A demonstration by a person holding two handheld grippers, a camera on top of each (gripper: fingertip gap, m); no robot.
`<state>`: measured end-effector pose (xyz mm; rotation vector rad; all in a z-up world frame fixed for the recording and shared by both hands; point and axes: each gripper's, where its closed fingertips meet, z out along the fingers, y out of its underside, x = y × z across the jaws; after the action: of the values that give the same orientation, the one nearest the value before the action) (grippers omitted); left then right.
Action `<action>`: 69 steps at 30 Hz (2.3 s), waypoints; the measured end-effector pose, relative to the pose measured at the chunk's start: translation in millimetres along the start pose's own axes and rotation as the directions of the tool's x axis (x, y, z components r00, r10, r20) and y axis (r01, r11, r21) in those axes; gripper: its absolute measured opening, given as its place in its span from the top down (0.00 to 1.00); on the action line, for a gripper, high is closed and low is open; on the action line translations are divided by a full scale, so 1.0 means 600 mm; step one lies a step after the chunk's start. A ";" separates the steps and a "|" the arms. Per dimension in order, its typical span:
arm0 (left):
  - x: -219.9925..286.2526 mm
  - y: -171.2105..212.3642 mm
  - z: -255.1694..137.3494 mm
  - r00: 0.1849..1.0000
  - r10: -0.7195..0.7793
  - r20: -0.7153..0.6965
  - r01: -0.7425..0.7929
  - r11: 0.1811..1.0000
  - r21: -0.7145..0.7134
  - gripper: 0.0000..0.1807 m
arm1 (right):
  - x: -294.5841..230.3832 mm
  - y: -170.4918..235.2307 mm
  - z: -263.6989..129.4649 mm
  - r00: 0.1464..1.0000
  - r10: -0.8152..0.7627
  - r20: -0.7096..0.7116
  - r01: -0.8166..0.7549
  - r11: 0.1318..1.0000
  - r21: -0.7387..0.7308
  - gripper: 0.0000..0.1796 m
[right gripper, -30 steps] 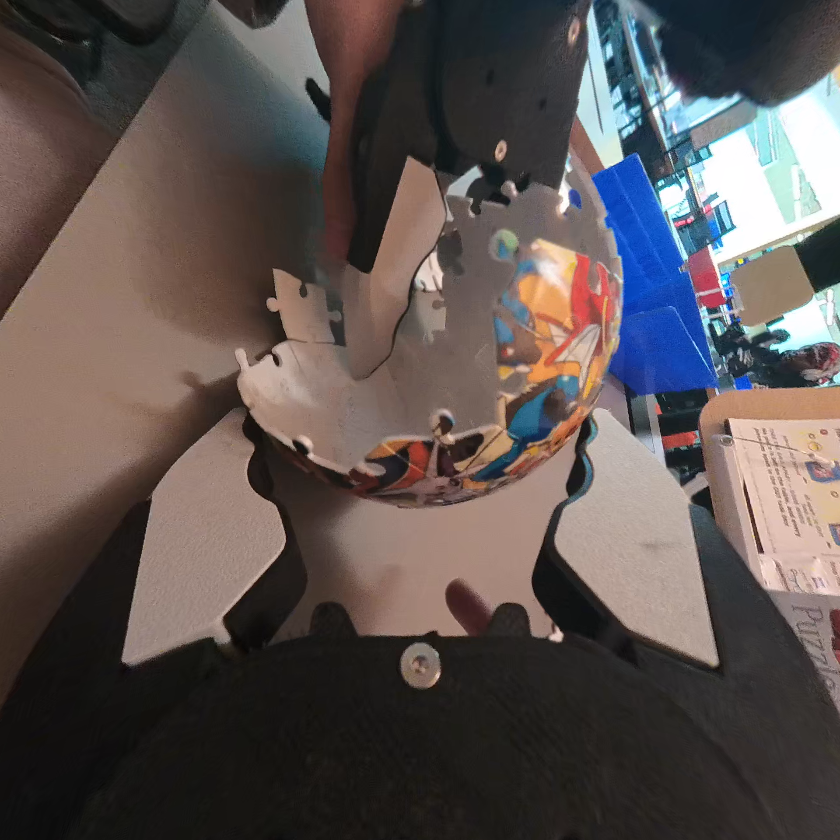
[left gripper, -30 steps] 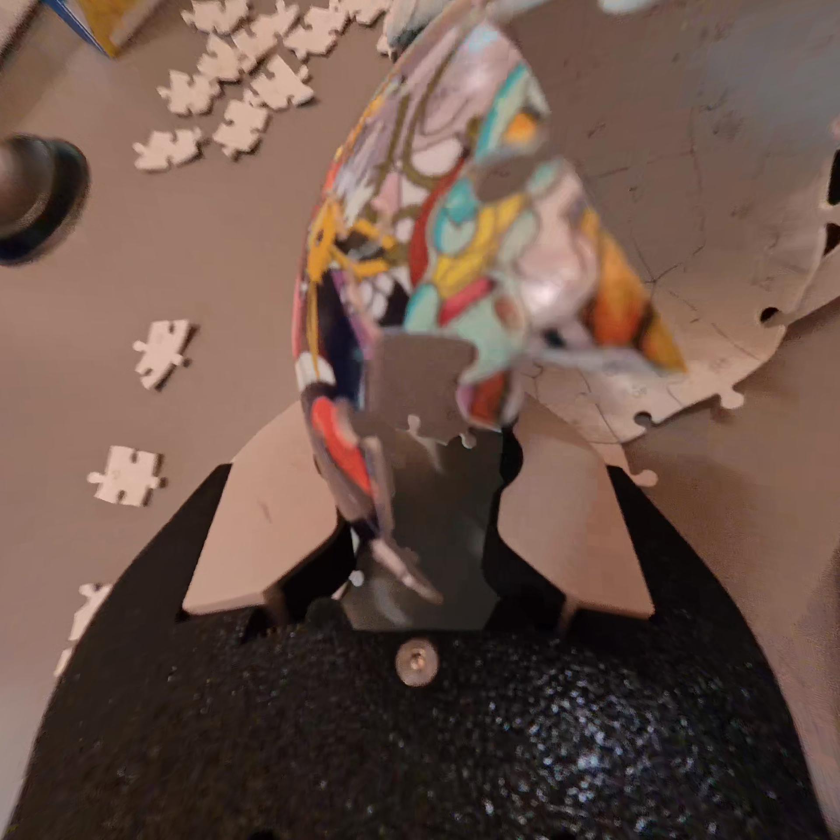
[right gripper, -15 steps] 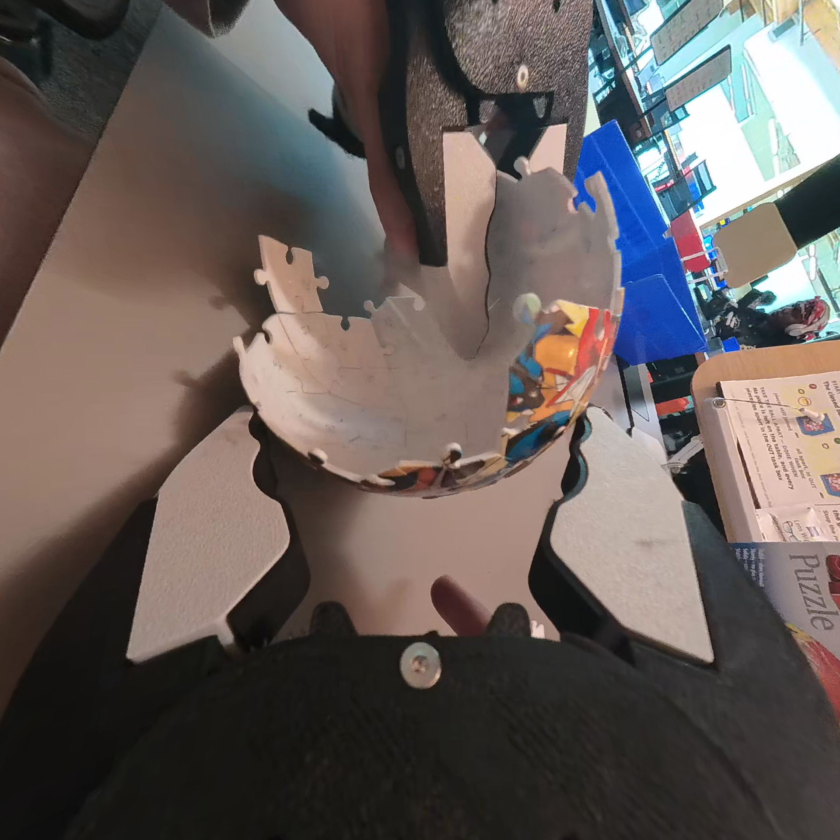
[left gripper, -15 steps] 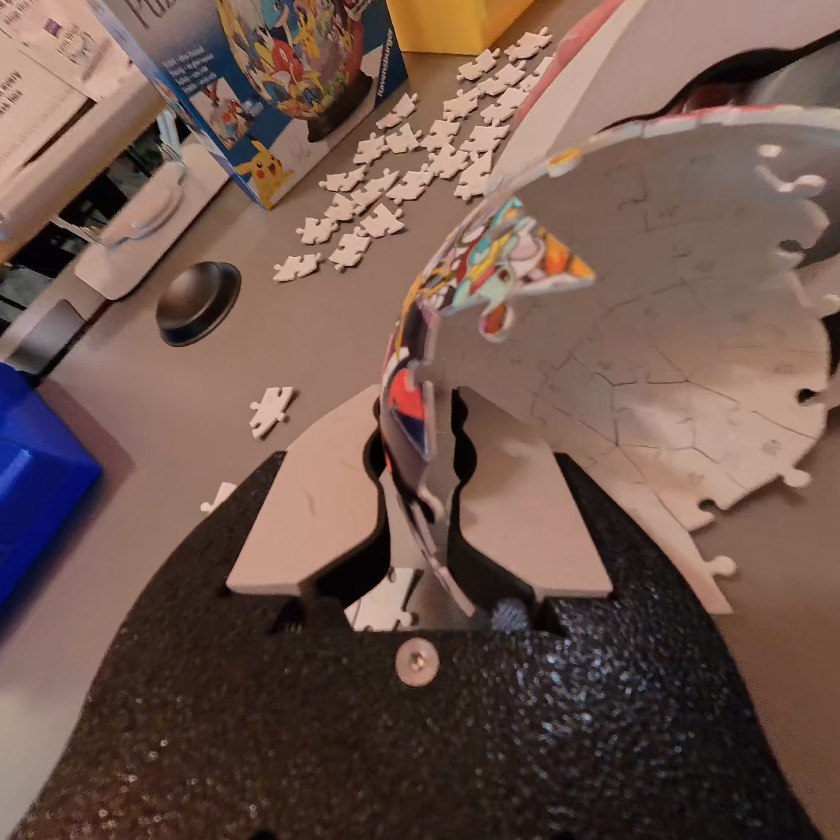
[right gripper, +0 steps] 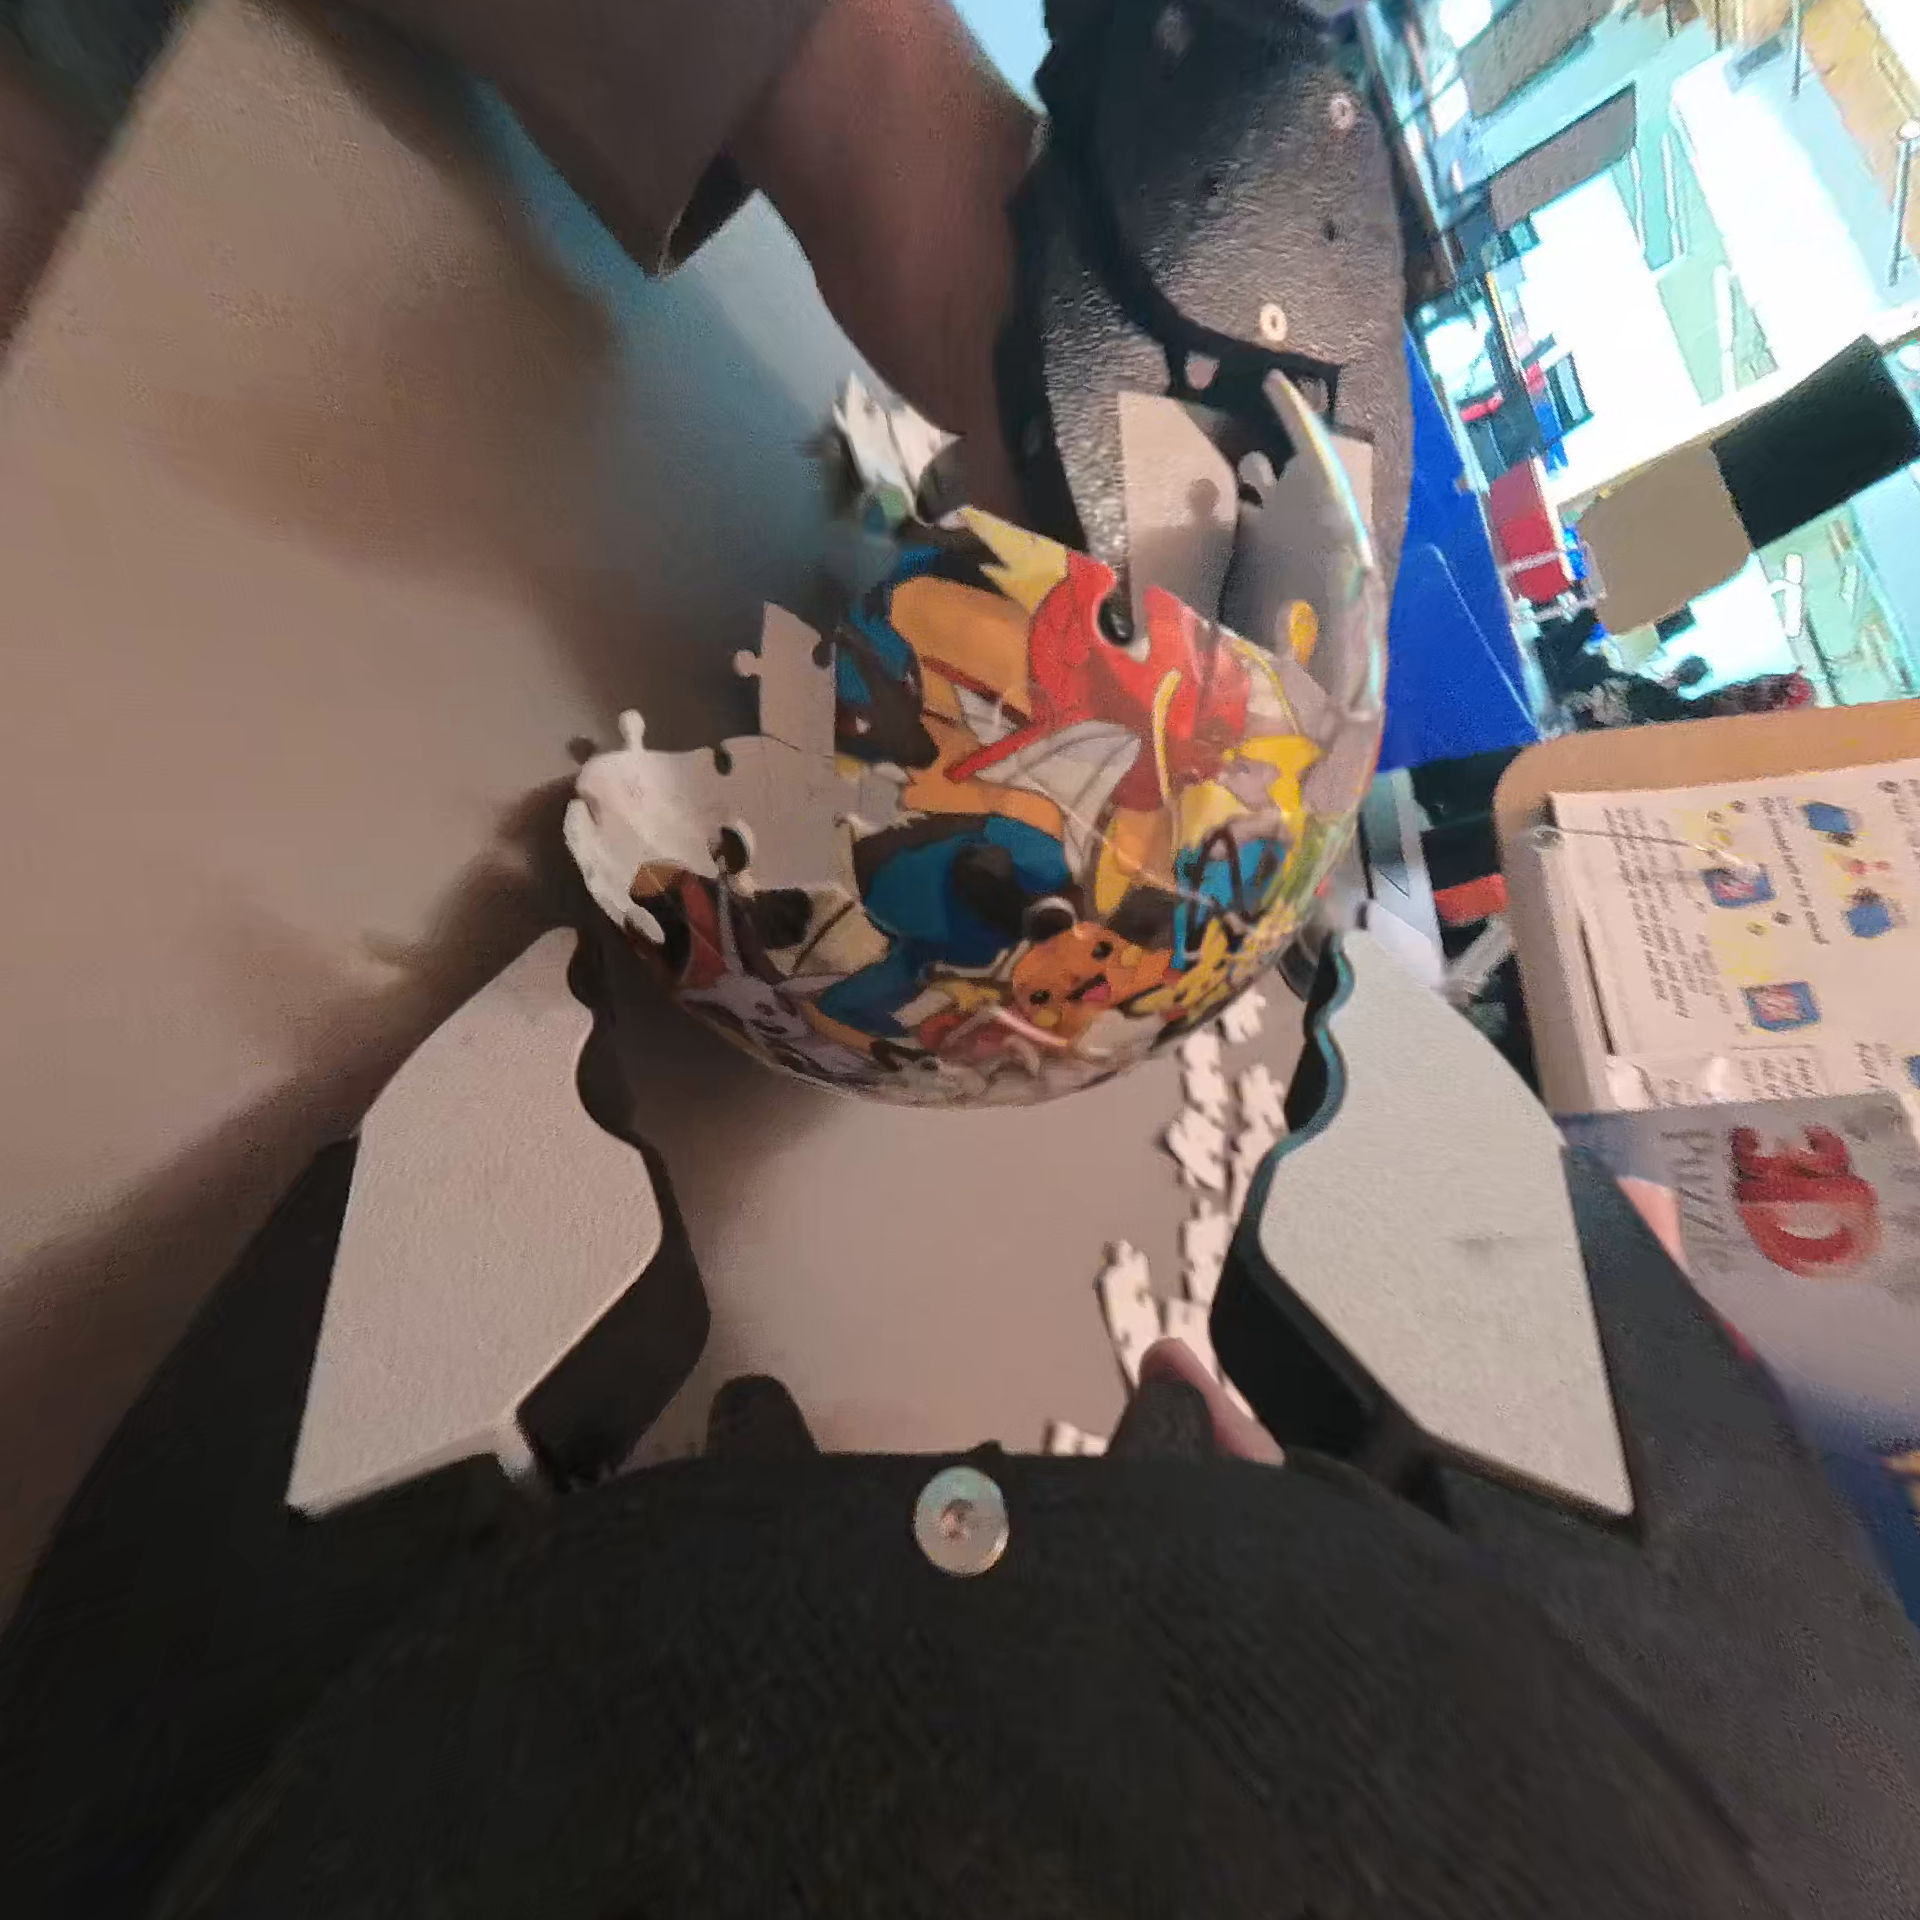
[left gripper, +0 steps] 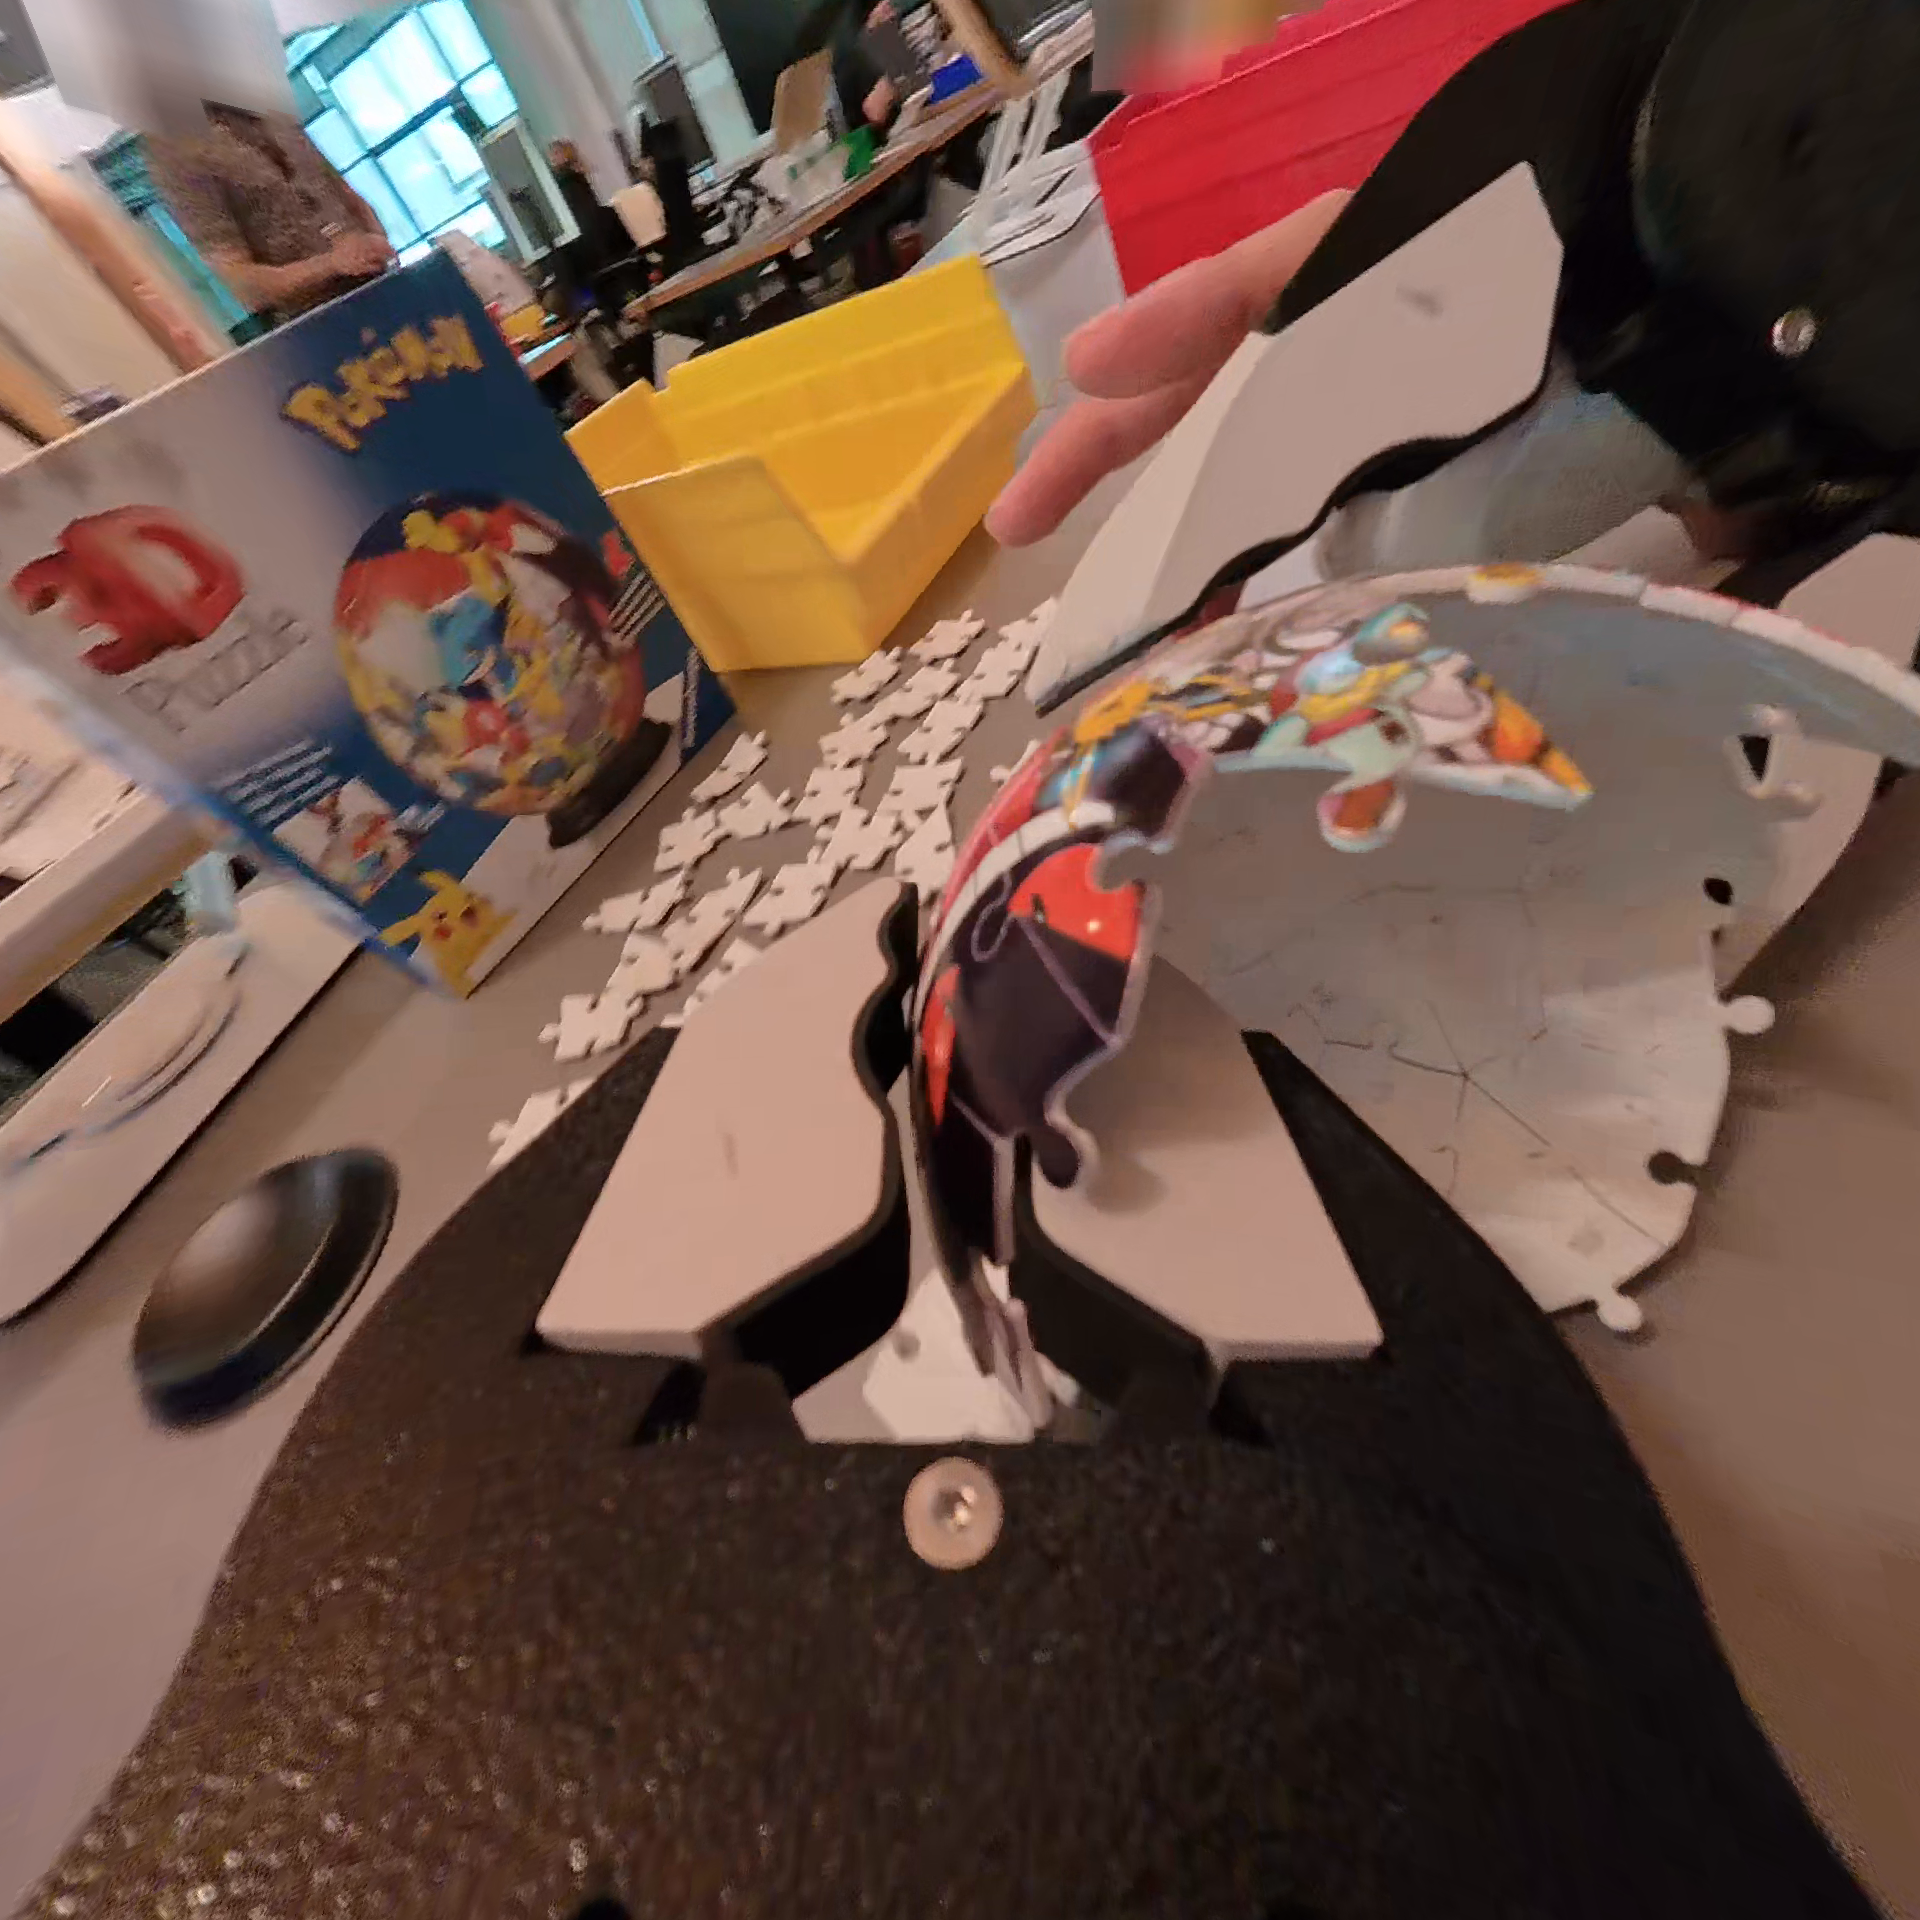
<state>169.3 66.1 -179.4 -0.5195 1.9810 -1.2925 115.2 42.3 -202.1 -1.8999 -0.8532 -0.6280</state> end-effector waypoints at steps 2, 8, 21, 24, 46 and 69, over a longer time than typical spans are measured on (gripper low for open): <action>0.003 -0.011 0.027 0.997 0.005 -0.071 -0.002 0.999 0.036 0.92 | 0.006 0.010 -0.007 0.999 -0.042 -0.023 0.041 0.999 -0.031 0.31; 0.023 -0.043 0.096 0.952 -0.030 -0.305 0.080 0.985 0.151 0.92 | 0.027 0.049 -0.025 0.973 -0.202 -0.109 0.183 0.970 -0.159 0.23; 0.015 -0.077 0.126 0.908 -0.052 -0.416 0.176 0.948 0.266 0.89 | 0.057 0.070 -0.033 0.939 -0.312 -0.145 0.278 0.937 -0.210 0.23; 0.014 -0.068 0.127 0.909 -0.036 -0.416 0.146 0.960 0.237 0.84 | 0.059 0.074 -0.032 0.939 -0.314 -0.140 0.273 0.929 -0.251 0.24; 0.006 0.007 0.095 0.941 -0.021 -0.338 -0.005 0.997 -0.076 0.42 | 0.054 0.075 -0.056 0.968 -0.237 -0.086 0.180 0.888 -0.423 0.32; -0.033 -0.064 0.094 0.980 0.114 -0.163 -0.072 0.967 0.244 0.95 | 0.057 0.089 -0.017 0.946 0.253 -0.202 -0.261 0.965 -0.016 0.27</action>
<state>222.8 27.8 -152.0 -0.1995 1.9302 -1.5333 177.4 25.9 -202.4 -1.9079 -0.4581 -0.6647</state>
